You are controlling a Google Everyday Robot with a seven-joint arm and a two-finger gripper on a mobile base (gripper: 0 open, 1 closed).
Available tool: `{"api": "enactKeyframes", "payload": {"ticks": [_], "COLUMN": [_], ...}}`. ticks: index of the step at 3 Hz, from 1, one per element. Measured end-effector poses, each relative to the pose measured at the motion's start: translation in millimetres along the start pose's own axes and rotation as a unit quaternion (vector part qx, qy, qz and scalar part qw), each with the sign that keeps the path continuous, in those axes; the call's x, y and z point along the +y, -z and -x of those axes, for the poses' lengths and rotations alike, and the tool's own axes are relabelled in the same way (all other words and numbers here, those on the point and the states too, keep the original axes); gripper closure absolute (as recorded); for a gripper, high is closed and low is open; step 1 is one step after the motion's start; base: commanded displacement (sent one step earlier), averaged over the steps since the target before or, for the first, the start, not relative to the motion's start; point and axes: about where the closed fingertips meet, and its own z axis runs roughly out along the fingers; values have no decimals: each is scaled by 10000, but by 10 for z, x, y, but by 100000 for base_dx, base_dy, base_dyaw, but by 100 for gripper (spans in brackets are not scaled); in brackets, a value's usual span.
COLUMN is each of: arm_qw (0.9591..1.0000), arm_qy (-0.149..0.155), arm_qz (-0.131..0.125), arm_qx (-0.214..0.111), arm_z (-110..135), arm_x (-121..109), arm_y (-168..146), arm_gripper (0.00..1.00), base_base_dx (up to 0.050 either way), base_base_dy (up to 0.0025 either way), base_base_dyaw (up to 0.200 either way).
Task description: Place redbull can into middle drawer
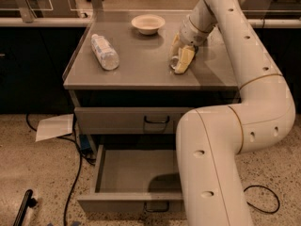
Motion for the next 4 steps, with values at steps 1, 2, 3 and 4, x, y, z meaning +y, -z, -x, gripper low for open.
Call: {"api": "enactKeyframes", "payload": {"ticks": [1,2,3,4], "arm_qw": [10000,10000,9983,9929], "arm_qy": [0,-1,-299,-700], "arm_qz": [-2,-5,-235,-496], "arm_qx": [0,-1,-448,-825], "arm_z": [44,77,290,492], "arm_x": [6,13,-15,-37], "arm_y": [69,117,405,773], "arm_gripper": [100,100,100,100], "base_base_dx": [0,0,0,0], "base_base_dy": [0,0,0,0], "base_base_dyaw": [0,0,0,0]}}
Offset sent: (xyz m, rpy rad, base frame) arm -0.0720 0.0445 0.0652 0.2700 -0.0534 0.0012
